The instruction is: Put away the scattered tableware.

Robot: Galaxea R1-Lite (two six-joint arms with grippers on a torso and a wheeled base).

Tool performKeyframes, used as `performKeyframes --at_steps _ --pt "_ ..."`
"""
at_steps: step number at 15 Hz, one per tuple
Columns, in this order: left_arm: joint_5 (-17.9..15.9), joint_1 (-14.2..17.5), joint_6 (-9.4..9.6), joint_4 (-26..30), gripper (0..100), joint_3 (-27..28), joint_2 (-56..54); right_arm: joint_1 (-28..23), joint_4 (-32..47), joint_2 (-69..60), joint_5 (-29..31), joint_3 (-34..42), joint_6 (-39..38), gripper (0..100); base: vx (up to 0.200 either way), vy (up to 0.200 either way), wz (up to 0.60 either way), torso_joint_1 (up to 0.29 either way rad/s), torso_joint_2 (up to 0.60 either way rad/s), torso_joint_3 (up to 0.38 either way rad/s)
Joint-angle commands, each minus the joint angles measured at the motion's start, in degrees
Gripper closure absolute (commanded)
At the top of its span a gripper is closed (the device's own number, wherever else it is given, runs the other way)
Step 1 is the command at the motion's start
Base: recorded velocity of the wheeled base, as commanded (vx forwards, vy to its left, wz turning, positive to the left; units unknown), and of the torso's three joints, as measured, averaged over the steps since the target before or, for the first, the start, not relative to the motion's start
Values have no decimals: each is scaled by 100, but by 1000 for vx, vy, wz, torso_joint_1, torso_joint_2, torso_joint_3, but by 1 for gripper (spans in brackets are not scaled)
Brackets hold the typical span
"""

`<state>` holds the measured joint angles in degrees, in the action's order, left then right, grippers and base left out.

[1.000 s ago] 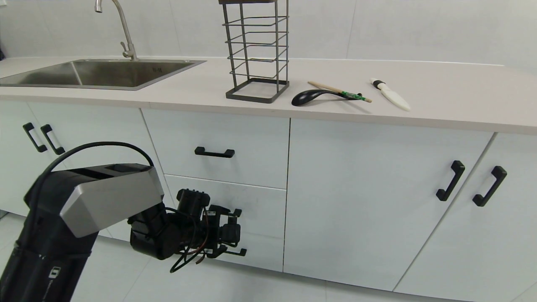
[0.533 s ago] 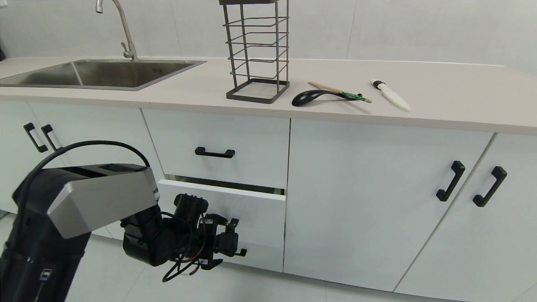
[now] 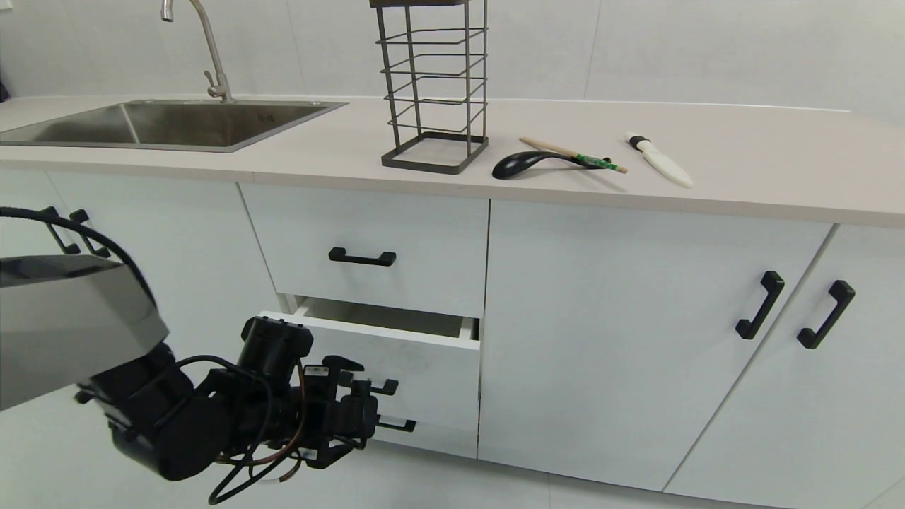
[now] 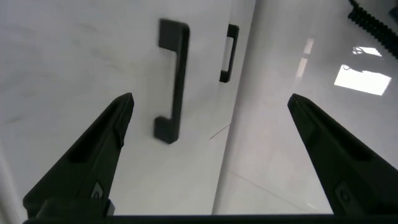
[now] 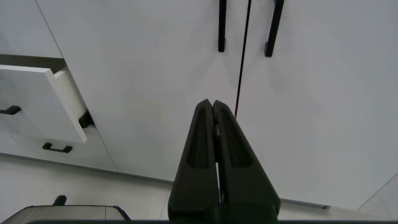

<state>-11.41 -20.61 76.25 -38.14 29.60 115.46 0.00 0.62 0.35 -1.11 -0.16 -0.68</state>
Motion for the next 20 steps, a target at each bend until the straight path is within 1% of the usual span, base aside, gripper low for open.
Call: performKeyframes --at_steps 1,2,3,4,5,8,11,13,15,16,17,19,20 --pt "-28 -628 -594 308 0 -420 -1526 0 -1 9 -3 -2 -2 100 0 0 0 0 0 0" --pt "-28 -646 -717 290 0 -411 -1570 0 -1 9 -3 -2 -2 100 0 0 0 0 0 0" --pt "-2 -628 -1156 246 0 -314 -1614 0 -1 9 -3 -2 -2 100 0 0 0 0 0 0" --pt "7 -531 -1359 246 0 -183 -1429 0 -1 9 -3 -2 -2 100 0 0 0 0 0 0" --pt "-2 -452 -1359 220 0 -112 -1271 0 -1 9 -3 -2 -2 100 0 0 0 0 0 0" --pt "-10 -180 -1332 141 0 617 -595 0 -1 9 -3 -2 -2 100 0 0 0 0 0 0" --pt "-2 -101 -1315 105 0 872 -146 0 -1 9 -3 -2 -2 100 0 0 0 0 0 0" --pt "-2 14 -1306 -26 0 1066 100 0 -1 9 -3 -2 -2 100 0 0 0 0 0 0" --pt "-2 14 -1288 -35 0 1233 267 0 -1 9 -3 -2 -2 100 0 0 0 0 0 0" --pt "-10 5 -1130 -35 0 1382 416 0 -1 9 -3 -2 -2 100 0 0 0 0 0 0" --pt "-19 5 -972 -35 0 1391 495 0 -1 9 -3 -2 -2 100 0 0 0 0 0 0" --pt "-37 -4 -831 -35 0 1320 618 0 -1 9 -3 -2 -2 100 0 0 0 0 0 0" --pt "-98 22 -770 -35 0 1153 610 0 -1 9 -3 7 -2 100 0 0 0 0 0 0"
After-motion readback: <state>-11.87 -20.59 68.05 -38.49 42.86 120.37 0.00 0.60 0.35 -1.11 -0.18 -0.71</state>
